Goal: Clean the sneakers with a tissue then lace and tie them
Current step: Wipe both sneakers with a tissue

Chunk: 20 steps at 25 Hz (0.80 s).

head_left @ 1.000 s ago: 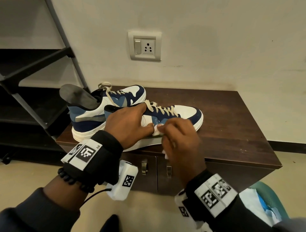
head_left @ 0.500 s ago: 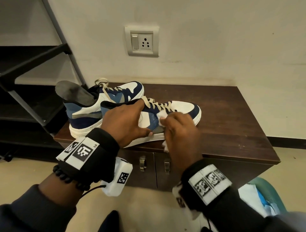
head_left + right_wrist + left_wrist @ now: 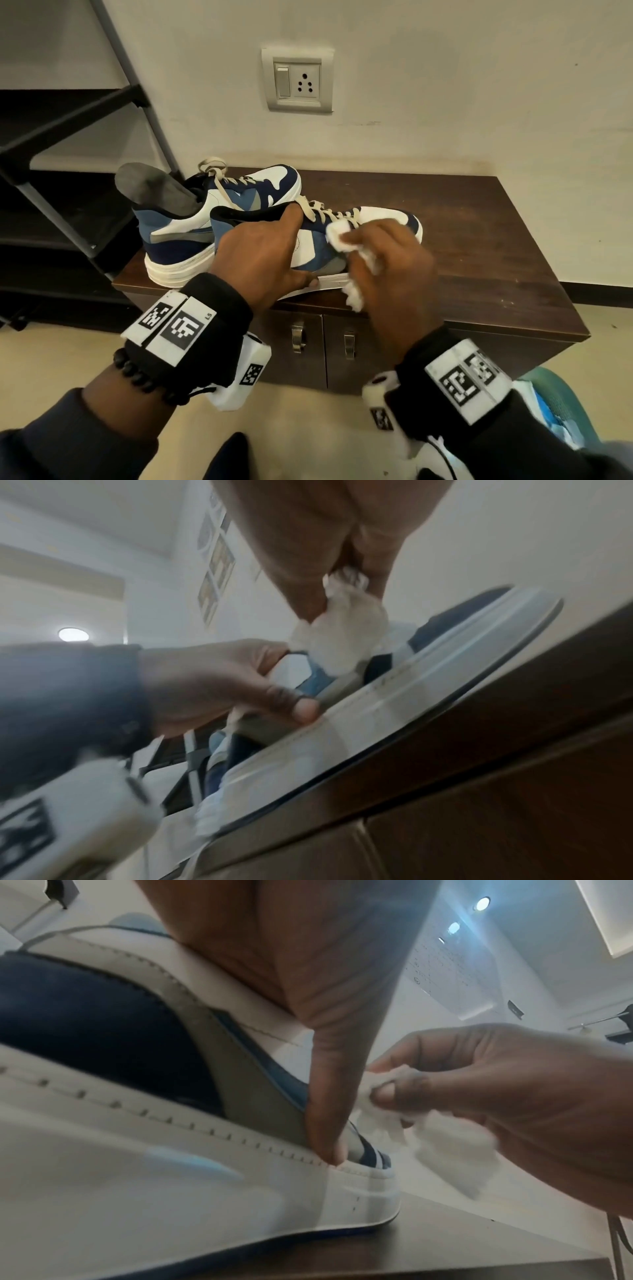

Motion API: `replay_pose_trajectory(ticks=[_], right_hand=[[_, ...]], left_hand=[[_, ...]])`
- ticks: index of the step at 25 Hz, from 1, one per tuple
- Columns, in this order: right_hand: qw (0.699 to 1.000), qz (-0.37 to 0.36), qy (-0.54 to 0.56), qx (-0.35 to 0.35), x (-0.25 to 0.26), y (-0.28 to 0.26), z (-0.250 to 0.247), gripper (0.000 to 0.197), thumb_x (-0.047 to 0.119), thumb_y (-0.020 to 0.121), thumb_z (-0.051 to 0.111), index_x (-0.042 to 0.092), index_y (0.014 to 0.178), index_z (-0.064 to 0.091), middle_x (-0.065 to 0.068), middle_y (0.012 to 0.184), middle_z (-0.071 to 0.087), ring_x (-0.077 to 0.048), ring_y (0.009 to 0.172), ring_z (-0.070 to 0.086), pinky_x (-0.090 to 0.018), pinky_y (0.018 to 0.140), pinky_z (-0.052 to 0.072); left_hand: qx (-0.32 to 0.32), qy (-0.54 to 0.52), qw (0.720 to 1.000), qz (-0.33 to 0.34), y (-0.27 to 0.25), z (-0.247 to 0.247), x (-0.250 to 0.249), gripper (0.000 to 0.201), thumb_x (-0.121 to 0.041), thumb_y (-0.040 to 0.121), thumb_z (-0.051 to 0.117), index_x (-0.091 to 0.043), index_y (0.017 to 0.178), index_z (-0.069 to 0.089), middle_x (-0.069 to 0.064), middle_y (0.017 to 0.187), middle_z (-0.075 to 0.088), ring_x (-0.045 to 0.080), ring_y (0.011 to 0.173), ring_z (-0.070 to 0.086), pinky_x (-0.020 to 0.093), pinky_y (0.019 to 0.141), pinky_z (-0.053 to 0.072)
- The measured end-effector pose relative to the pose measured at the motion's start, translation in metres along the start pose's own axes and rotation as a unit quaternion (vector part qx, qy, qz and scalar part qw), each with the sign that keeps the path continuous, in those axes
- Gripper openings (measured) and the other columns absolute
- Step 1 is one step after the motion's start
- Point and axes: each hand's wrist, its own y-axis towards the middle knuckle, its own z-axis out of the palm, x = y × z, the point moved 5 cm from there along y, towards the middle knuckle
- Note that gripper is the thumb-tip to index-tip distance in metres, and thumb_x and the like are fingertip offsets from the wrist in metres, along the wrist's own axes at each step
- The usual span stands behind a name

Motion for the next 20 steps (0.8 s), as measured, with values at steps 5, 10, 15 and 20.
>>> replay_pose_trajectory(ticks=[5,10,15,20], right_hand=[[0.998,-0.001,-0.05,0.047,0.01,-0.019,0.018,0.027,0.0,0.077,0.065,0.008,0.102,0.067,-0.007,0.095,0.064,-0.021,0.086,0.059,-0.033,0.066,0.053],[0.997,0.044,-0.033,-0.047,-0.025,0.009,-0.021,0.021,0.002,0.081,0.064,0.011,0.1,0.066,-0.002,0.096,0.062,-0.016,0.086,0.056,-0.028,0.071,0.048],[0.99,-0.068,-0.054,0.109,0.017,-0.038,0.031,0.017,0.005,0.077,0.068,0.01,0.094,0.069,-0.008,0.093,0.063,-0.025,0.081,0.06,-0.04,0.059,0.055],[0.999,-0.004,-0.032,-0.028,-0.01,-0.002,-0.009,0.016,0.002,0.081,0.061,0.008,0.094,0.067,-0.007,0.097,0.062,-0.021,0.088,0.057,-0.029,0.065,0.049]], left_hand=[[-0.007,-0.061,0.998,0.009,0.0,-0.004,0.001,0.069,-0.057,0.075,0.07,-0.019,0.124,0.04,-0.008,0.078,0.055,0.027,0.092,0.06,0.031,0.06,0.028],[-0.005,-0.062,0.997,0.044,0.004,-0.004,-0.002,0.069,-0.041,0.077,0.074,-0.017,0.13,0.038,0.003,0.125,0.06,0.026,0.114,0.055,0.033,0.088,0.04],[-0.013,-0.161,0.986,0.036,0.005,0.004,-0.006,0.06,-0.016,0.073,0.074,-0.012,0.121,0.04,0.006,0.114,0.059,0.029,0.106,0.057,0.034,0.084,0.043],[0.011,-0.232,0.972,0.047,0.005,-0.003,-0.002,0.042,-0.028,0.085,0.066,-0.016,0.116,0.041,-0.007,0.107,0.058,0.015,0.096,0.056,0.021,0.074,0.033]])
